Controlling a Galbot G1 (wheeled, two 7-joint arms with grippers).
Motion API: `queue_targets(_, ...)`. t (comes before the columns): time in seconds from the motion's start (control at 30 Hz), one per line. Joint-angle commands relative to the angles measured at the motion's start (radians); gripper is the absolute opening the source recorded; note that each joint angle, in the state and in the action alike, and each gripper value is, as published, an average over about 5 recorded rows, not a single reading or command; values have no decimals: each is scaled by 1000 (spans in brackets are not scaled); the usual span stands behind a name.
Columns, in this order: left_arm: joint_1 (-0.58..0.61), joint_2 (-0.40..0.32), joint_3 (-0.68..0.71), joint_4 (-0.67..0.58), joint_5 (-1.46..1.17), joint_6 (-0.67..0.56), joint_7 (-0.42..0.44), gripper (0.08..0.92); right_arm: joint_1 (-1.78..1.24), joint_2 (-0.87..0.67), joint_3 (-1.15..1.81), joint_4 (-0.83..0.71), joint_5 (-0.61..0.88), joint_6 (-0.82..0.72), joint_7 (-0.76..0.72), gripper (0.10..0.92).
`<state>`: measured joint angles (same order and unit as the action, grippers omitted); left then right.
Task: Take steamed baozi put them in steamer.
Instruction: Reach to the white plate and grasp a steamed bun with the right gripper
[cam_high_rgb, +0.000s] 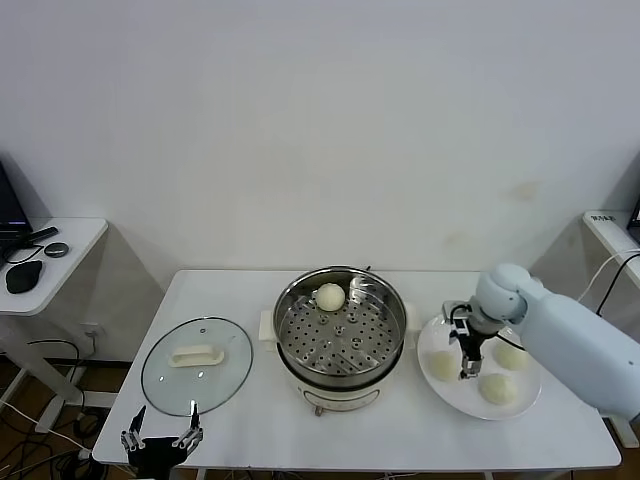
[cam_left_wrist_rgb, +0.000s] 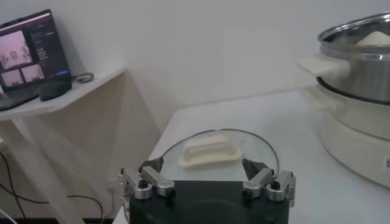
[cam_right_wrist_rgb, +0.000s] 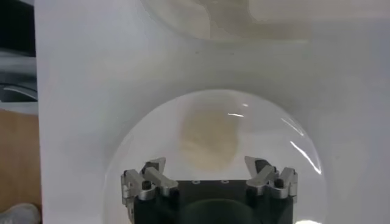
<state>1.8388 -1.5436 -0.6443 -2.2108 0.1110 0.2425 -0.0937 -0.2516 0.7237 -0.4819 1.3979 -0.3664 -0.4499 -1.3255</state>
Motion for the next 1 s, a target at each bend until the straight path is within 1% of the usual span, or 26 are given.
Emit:
queue_targets(0.03, 1, 1, -1, 2, 0, 0, 0, 823, -68, 17, 31, -8, -15, -13, 47, 823)
queue_targets(0.43, -1, 1, 1, 6, 1, 0, 0, 823, -79, 52, 42, -43, -27, -17, 112, 823)
queue_targets(0.87, -4, 0, 4, 8, 4, 0, 1, 823, -73, 53, 57, -43, -19, -19, 116, 823)
queue_targets(1.0, -4, 0, 6, 8, 5, 0, 0, 823, -76, 52, 59, -42, -18, -18, 119, 791)
